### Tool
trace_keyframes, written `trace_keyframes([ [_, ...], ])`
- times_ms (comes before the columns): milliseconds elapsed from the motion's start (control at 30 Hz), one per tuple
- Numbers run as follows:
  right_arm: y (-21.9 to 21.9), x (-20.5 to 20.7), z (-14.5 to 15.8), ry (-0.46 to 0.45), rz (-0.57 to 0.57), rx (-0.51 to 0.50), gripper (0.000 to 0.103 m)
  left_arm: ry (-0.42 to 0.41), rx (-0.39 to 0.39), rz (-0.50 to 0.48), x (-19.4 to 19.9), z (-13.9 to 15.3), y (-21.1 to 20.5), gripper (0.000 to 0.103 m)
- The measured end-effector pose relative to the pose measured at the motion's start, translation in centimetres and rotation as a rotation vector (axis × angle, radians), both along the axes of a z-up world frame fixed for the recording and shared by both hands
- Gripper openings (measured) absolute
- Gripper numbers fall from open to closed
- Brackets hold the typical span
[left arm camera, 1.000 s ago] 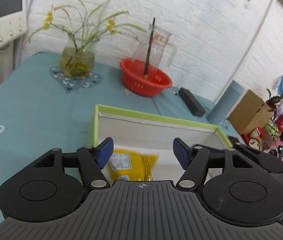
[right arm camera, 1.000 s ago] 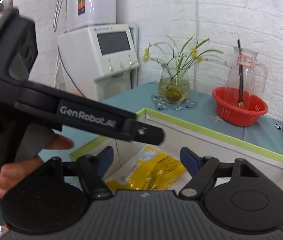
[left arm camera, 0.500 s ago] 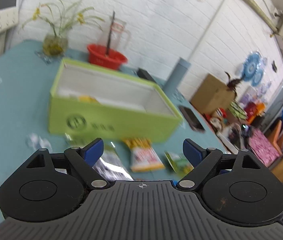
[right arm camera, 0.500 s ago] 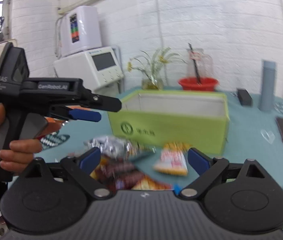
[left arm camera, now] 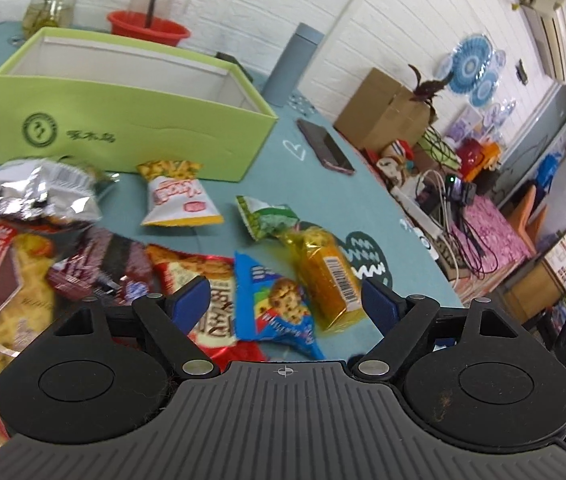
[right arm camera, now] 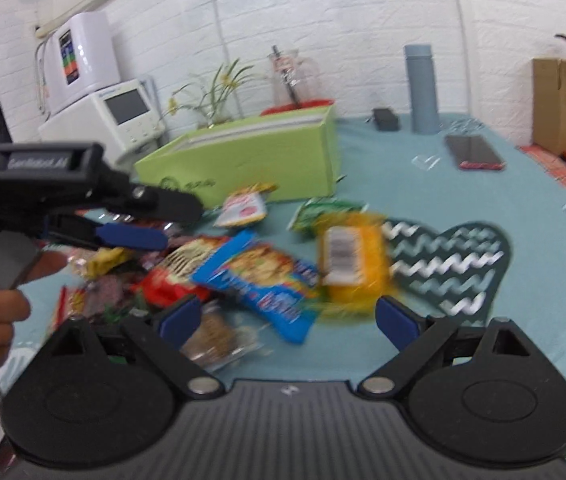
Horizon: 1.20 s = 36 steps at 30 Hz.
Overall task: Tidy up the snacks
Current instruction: 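Lower the left tool onto the orange-wrapped bar and grasp it, then carry the orange bar into the green box and release it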
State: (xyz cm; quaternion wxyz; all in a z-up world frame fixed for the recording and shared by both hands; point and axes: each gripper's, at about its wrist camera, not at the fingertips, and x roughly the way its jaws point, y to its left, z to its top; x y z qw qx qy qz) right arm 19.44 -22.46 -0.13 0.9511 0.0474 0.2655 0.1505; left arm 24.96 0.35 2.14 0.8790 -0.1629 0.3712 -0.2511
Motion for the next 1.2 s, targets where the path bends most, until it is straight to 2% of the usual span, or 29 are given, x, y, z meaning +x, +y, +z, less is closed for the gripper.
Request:
trace_keyframes([
  [100, -0.8, 2.1, -0.4, 0.005, -0.026, -0.046, 0.094, 0.048, -0.019, -0.017, 2.0, -0.2, -2.0, 0.07],
  [200, -1.2, 3.6, -1.0, 0.024, -0.013, -0.028, 0.094, 0.104, -0.043, -0.044, 4.7, -0.8, -4.2, 0.07],
  [333, -1.0, 5.0, -1.5, 0.041, 0.009, -0.041, 0.093, 0.178, 0.013, -0.064, 7.8, -2.5, -7.2, 0.07],
  [533, -0.7, 6.7, -2.3, 0.089, 0.026, -0.071, 0.091, 0.179, 0.072, -0.086, 8.7, -3.9, -8.7, 0.067],
  [600, -1.0, 7.0, -2.4, 0.093, 0.042, -0.049, 0.084, 0.168, 0.094, -0.086, 8.5, -4.0, -8.7, 0.061],
  [633, -1.3, 7.1, -2.4, 0.098, 0.048, -0.026, 0.072, 0.156, 0.119, -0.085, 8.4, -4.0, -8.9, 0.052],
  [667, -1.4, 7.0, -2.5, 0.093, 0.052, -0.008, 0.067, 0.141, 0.141, -0.09, 8.3, -4.0, -9.1, 0.048],
  [700, -1.6, 7.0, -2.4, 0.096, 0.052, 0.014, 0.055, 0.133, 0.135, -0.103, 8.2, -4.1, -9.1, 0.043],
  [733, -1.6, 6.9, -2.4, 0.102, 0.045, 0.032, 0.054, 0.139, 0.106, -0.121, 8.1, -4.0, -9.0, 0.028],
  [767, -1.4, 6.7, -2.4, 0.102, 0.039, 0.027, 0.054, 0.149, 0.092, -0.133, 8.0, -3.9, -9.1, 0.021],
  [900, -0.5, 5.5, -1.6, 0.092, 0.012, 0.002, 0.053, 0.142, 0.066, -0.152, 7.0, -3.2, -9.0, 0.019],
  [1033, 0.2, 3.2, -0.1, 0.042, -0.019, -0.059, 0.056, 0.136, -0.01, -0.189, 5.8, -2.1, -8.5, 0.019],
  [1200, -0.8, 1.5, -1.2, 0.094, -0.08, -0.063, 0.057, 0.175, 0.024, -0.246, 4.9, -3.6, -10.8, 0.021],
])
